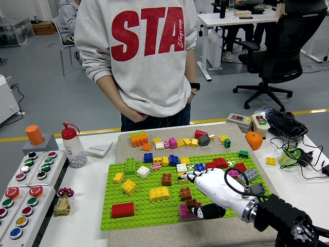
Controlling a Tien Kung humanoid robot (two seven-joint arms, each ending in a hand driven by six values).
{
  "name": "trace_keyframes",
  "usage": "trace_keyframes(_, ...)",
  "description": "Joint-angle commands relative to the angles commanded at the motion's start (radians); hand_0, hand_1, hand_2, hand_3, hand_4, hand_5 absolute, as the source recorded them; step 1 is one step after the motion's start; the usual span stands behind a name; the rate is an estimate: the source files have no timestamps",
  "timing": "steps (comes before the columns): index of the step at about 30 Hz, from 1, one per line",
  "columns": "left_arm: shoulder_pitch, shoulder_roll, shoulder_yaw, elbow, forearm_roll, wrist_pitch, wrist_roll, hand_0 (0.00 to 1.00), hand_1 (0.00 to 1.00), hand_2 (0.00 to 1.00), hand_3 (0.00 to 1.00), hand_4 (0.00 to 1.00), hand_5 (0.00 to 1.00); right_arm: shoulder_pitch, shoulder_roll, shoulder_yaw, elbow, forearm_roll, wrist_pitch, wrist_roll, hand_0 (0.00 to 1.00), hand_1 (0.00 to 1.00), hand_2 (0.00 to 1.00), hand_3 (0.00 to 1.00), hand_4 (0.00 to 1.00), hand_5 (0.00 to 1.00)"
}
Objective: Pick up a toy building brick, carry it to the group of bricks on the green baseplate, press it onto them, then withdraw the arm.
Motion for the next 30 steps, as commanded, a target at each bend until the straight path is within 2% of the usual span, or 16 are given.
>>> trace_keyframes(2,0.0,0.0,-0.001,0.0,0.001,0.0,0.0,0.628,0.593,0.606,0.396,0.333,0.963,-0.006,-0.013,0.001,0.011,-0.011,-0.033,0.016,0.658,0.68,0.692,0.684,0.609,0.394)
trace_keyframes(5,-0.001,0.0,-0.002,0.0,0.002,0.0,-0.001,0.628,0.593,0.606,0.396,0.333,0.963,-0.012,-0.024,0.001,0.017,-0.022,-0.055,0.034,0.658,0.68,0.692,0.684,0.609,0.394)
trace_keyframes(6,-0.002,0.0,-0.002,0.0,0.003,0.0,0.0,0.628,0.593,0.606,0.396,0.333,0.963,-0.014,-0.027,-0.001,0.018,-0.027,-0.059,0.04,0.638,0.658,0.655,0.651,0.582,0.387)
trace_keyframes(23,0.001,-0.001,-0.008,-0.002,0.014,-0.002,0.006,0.628,0.593,0.606,0.396,0.334,0.963,-0.014,-0.026,-0.062,-0.015,-0.071,-0.013,0.072,0.634,0.65,0.651,0.651,0.593,0.409)
trace_keyframes(24,0.001,-0.001,-0.008,-0.002,0.015,-0.002,0.007,0.628,0.593,0.606,0.397,0.335,0.964,-0.013,-0.025,-0.066,-0.018,-0.074,-0.011,0.071,0.634,0.652,0.653,0.656,0.557,0.386)
trace_keyframes(30,0.003,-0.001,-0.009,-0.002,0.017,-0.002,0.007,0.628,0.593,0.606,0.398,0.335,0.964,-0.007,-0.022,-0.079,-0.031,-0.075,-0.004,0.071,0.634,0.654,0.653,0.657,0.554,0.394)
